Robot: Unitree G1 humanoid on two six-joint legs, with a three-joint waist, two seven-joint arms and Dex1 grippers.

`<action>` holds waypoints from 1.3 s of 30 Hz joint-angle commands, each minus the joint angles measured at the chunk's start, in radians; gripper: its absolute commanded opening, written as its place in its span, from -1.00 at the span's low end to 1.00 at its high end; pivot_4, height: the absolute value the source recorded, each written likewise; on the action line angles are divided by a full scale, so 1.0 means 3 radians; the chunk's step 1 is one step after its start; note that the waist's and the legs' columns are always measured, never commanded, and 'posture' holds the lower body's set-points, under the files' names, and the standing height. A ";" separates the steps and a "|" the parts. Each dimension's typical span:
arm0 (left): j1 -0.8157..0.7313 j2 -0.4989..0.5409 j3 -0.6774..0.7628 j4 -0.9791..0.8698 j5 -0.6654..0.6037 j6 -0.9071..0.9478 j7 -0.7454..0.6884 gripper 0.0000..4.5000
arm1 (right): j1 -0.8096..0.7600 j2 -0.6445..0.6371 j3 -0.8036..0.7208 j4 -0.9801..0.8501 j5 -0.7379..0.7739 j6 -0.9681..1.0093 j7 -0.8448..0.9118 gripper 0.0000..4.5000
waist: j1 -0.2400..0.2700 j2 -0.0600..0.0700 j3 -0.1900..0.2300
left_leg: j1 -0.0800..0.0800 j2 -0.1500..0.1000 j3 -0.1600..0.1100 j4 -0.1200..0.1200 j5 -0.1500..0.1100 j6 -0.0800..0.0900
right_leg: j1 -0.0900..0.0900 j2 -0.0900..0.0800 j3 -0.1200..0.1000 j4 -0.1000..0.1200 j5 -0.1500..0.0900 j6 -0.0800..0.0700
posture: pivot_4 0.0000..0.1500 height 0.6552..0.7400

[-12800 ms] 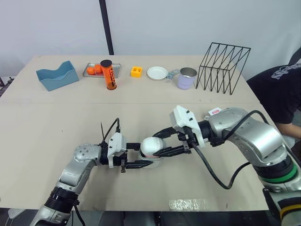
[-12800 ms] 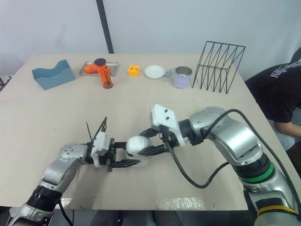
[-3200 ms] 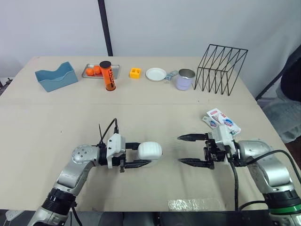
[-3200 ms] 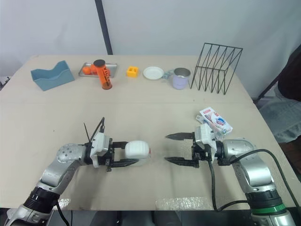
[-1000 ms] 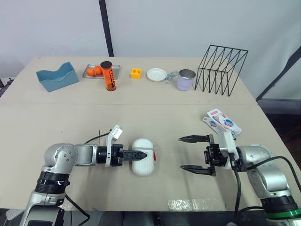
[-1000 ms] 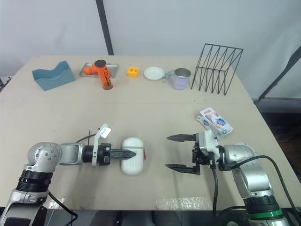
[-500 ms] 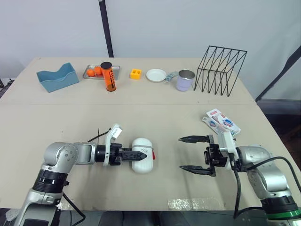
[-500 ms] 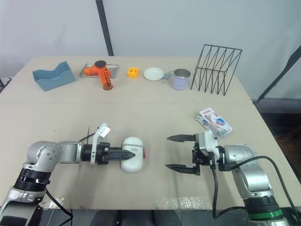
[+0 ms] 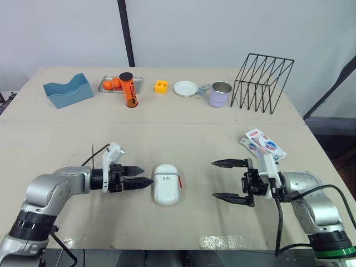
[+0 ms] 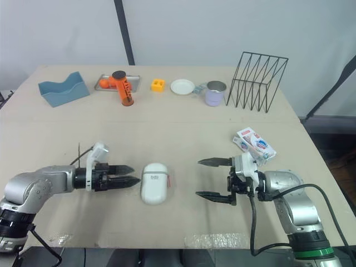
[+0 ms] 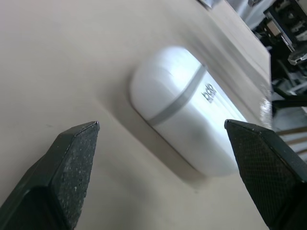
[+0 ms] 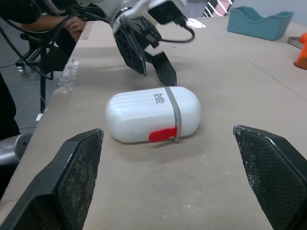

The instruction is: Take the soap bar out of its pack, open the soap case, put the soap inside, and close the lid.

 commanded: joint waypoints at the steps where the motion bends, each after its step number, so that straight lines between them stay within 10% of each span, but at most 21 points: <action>1: 0.0074 -0.0015 0.0162 -0.0115 0.0191 -0.0384 0.0075 0.98 | 0.0040 0.0025 -0.0084 -0.0008 -0.0022 -0.0072 -0.0091 1.00 | 0.0000 0.0000 0.0000 | 0.0000 0.0000 0.0000 0.0000 0.0000 0.0000 | 0.0000 0.0000 0.0000 -0.0001 0.0000 0.0000 | 1.00 1.00; 19: 0.1107 -0.0547 0.0587 -0.0368 0.1307 -0.2095 0.1141 0.98 | 0.0452 0.0464 -0.0253 0.0383 -0.0283 -0.0730 -0.0692 1.00 | 0.0002 0.0000 -0.0001 | -0.0001 0.0002 0.0006 -0.0014 0.0002 -0.0007 | -0.0004 -0.0001 0.0005 -0.0015 0.0008 -0.0003 | 1.00 1.00; 39: 0.1409 -0.0706 0.0482 -0.0714 0.1322 -0.1898 0.1313 0.98 | 0.0474 0.0597 -0.0257 0.0541 -0.0315 -0.0965 -0.1010 1.00 | 0.0001 0.0000 -0.0001 | -0.0001 0.0002 0.0005 -0.0015 0.0002 -0.0007 | -0.0003 -0.0001 0.0005 -0.0014 0.0008 -0.0004 | 1.00 1.00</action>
